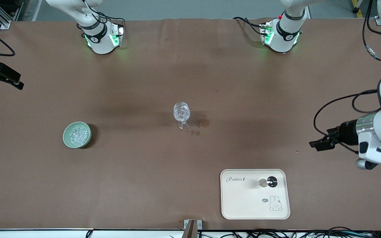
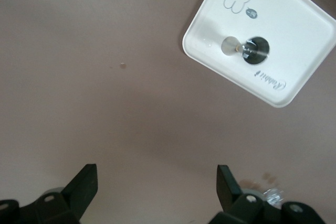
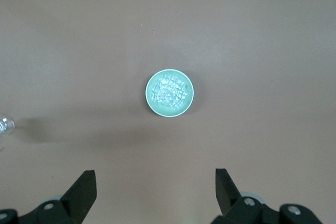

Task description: Pour wine and add ice with both arms

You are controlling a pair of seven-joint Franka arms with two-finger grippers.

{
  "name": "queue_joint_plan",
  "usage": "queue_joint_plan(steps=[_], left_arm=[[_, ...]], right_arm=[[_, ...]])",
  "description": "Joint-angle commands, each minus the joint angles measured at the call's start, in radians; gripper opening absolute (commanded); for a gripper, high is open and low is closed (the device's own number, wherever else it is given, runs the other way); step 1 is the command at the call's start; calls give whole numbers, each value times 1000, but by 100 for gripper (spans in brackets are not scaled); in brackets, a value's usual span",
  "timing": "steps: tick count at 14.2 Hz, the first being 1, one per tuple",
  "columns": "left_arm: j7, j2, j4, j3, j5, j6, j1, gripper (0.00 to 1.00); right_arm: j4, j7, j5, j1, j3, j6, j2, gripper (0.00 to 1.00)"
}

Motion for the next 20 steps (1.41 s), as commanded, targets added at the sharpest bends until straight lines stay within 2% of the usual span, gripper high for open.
queue_joint_plan(steps=[1, 3, 5, 8, 13, 17, 20], left_arm=[[87, -110, -36, -38, 72, -51, 3, 100], [136, -165, -37, -58, 83, -88, 4, 100], [205, -232, -71, -32, 82, -90, -41, 100], [340, -344, -147, 178, 63, -90, -205, 100], [427, -505, -309, 382, -7, -90, -368, 100], [466, -605, -416, 429, -33, -75, -401, 100], [466, -628, -432, 429, -33, -72, -398, 100]], right_arm=[[-23, -61, 8, -5, 3, 5, -10, 100], [-23, -61, 8, -3, 3, 14, -10, 100], [-23, -61, 8, -2, 4, 15, -10, 100], [-20, -61, 8, -14, 24, 15, -10, 100], [-17, -60, 8, -6, 23, 31, -6, 100], [-14, -60, 11, -15, 18, 32, -7, 100], [-14, -51, 2, -11, 18, 49, -7, 100]])
